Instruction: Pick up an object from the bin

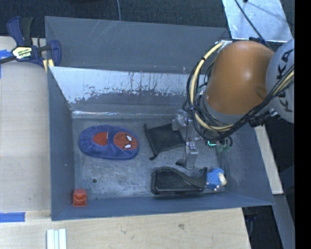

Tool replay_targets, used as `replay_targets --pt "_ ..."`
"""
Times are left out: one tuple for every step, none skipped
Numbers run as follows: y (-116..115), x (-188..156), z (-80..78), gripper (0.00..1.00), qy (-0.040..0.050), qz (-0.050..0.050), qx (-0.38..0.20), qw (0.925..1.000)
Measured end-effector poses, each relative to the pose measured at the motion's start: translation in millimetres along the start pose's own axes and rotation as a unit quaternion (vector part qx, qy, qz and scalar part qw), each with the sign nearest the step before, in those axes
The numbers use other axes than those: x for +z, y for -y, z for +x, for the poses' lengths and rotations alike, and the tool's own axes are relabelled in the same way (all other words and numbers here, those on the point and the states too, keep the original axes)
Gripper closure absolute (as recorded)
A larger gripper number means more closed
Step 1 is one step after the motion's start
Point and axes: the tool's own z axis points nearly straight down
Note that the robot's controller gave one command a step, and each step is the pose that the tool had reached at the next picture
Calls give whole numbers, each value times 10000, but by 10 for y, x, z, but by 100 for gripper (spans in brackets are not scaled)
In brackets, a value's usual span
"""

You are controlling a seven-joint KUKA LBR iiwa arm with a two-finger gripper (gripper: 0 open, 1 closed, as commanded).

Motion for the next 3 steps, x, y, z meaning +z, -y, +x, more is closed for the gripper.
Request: replay_targets --pt "0 1458 -666 0 31 1 -1310 9914" --pt "0 1416 -684 100 63 2 -1296 9915" --pt "254 155 -718 100 67 27 -3848 9230"
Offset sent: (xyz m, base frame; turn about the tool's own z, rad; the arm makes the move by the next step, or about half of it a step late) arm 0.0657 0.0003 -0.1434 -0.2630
